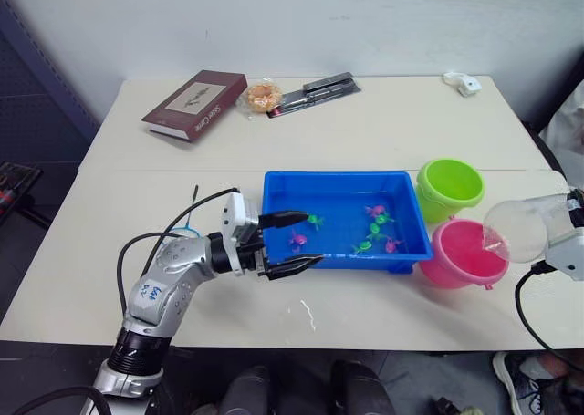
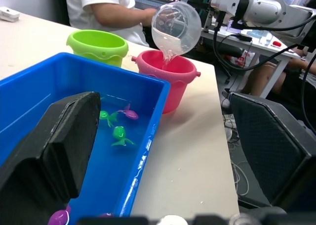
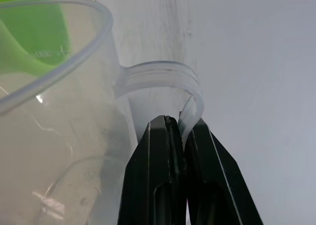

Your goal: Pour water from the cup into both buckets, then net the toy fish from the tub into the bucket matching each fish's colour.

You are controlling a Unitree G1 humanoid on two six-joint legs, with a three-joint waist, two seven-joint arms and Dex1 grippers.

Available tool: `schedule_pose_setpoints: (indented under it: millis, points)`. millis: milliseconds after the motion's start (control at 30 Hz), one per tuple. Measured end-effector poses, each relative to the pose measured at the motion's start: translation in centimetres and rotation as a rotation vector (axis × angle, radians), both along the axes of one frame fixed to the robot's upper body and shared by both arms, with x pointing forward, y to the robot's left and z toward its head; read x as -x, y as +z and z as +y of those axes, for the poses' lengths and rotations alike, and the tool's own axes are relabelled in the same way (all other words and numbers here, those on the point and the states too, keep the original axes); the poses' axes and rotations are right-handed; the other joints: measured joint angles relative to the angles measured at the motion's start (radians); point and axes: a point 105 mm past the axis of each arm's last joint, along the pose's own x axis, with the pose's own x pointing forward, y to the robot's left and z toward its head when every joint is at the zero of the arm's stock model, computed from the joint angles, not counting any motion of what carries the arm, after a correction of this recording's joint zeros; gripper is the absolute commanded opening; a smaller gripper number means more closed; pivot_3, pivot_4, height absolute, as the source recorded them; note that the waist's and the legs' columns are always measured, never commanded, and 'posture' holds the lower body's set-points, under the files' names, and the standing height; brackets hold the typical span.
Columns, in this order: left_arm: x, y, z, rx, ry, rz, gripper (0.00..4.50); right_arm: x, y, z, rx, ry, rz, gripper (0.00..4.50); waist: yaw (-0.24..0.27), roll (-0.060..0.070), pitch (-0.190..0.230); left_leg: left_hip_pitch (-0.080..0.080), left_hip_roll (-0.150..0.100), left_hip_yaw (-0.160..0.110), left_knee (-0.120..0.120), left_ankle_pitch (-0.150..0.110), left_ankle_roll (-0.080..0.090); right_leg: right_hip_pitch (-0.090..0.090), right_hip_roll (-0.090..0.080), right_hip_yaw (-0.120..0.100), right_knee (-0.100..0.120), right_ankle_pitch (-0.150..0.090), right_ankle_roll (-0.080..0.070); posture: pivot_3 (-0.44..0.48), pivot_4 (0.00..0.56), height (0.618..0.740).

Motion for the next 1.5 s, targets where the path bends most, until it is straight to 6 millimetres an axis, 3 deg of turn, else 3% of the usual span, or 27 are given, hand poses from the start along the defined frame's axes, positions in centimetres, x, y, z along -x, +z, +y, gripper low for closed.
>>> schedule_pose_setpoints:
  millis: [300, 533, 733, 833, 967, 1033, 1233, 1500]
  points:
    - [0.3, 0.5, -0.2, -0.001, -0.001, -0.022, 4.50, 0.1, -0.1, -0.1, -0.032, -0.002, -0.015, 0.04, 0.000, 0.000, 0.000, 0.000, 0.000, 0.000, 0.000, 0.000, 0.000, 0.000, 0.000, 0.000, 0.000, 0.000, 0.000, 0.000, 0.150, 0.740]
    - [0.2, 0.7, 0.0, -0.004, 0.002, -0.028, 4.50, 0.7, -1.6, -1.6, -0.419, -0.049, -0.025, 0.04, 0.001, 0.000, 0.000, 0.000, 0.000, -0.001, 0.000, 0.000, 0.000, 0.001, 0.000, -0.001, 0.000, 0.000, 0.000, 0.000, 0.150, 0.740]
    - [-0.4, 1.3, 1.0, 0.000, 0.041, -0.050, 4.50, 1.5, 1.6, -3.8, -0.682, -0.075, -0.129, 0.04, 0.001, 0.000, 0.000, 0.000, 0.000, -0.001, 0.000, 0.000, 0.000, 0.001, 0.000, -0.001, 0.000, 0.000, 0.000, 0.000, 0.150, 0.740]
    - [-0.8, 2.0, 1.5, 0.030, 0.070, -0.076, 4.50, 0.4, 2.3, -4.3, -0.757, -0.083, -0.107, 0.04, -0.001, 0.001, 0.000, 0.000, 0.000, 0.000, 0.000, 0.000, 0.001, 0.000, -0.001, 0.000, 0.001, 0.000, 0.000, 0.000, 0.150, 0.740]
    - [-1.2, 3.7, 1.5, 0.087, 0.091, -0.129, 4.50, -1.9, 5.5, -4.9, -0.745, -0.109, -0.124, 0.04, -0.002, 0.001, 0.000, 0.000, -0.001, 0.000, 0.000, 0.001, 0.001, 0.000, -0.001, -0.001, 0.001, 0.000, 0.000, 0.000, 0.150, 0.740]
    - [-1.3, 3.9, 1.6, 0.089, 0.093, -0.141, 4.50, -2.7, 6.2, -4.8, -0.741, -0.109, -0.128, 0.04, -0.001, 0.001, 0.000, 0.000, 0.000, -0.001, 0.000, 0.001, 0.001, 0.000, 0.000, -0.001, 0.000, 0.000, 0.000, 0.000, 0.150, 0.740]
    - [-1.9, 3.7, 2.3, 0.079, 0.139, -0.130, 4.50, -7.3, 4.7, -3.5, -0.616, -0.190, 0.016, 0.04, 0.000, 0.001, 0.000, -0.002, -0.001, 0.000, 0.001, 0.001, 0.002, -0.001, -0.002, -0.001, 0.000, 0.001, 0.001, 0.000, 0.150, 0.740]
    - [-1.5, 3.3, 2.5, 0.083, 0.180, -0.117, 4.50, -9.8, 4.5, -1.7, -0.436, -0.191, 0.057, 0.04, 0.002, 0.000, 0.000, -0.003, -0.001, -0.002, 0.001, 0.001, 0.001, -0.001, -0.002, -0.003, -0.001, 0.001, 0.001, 0.000, 0.150, 0.740]
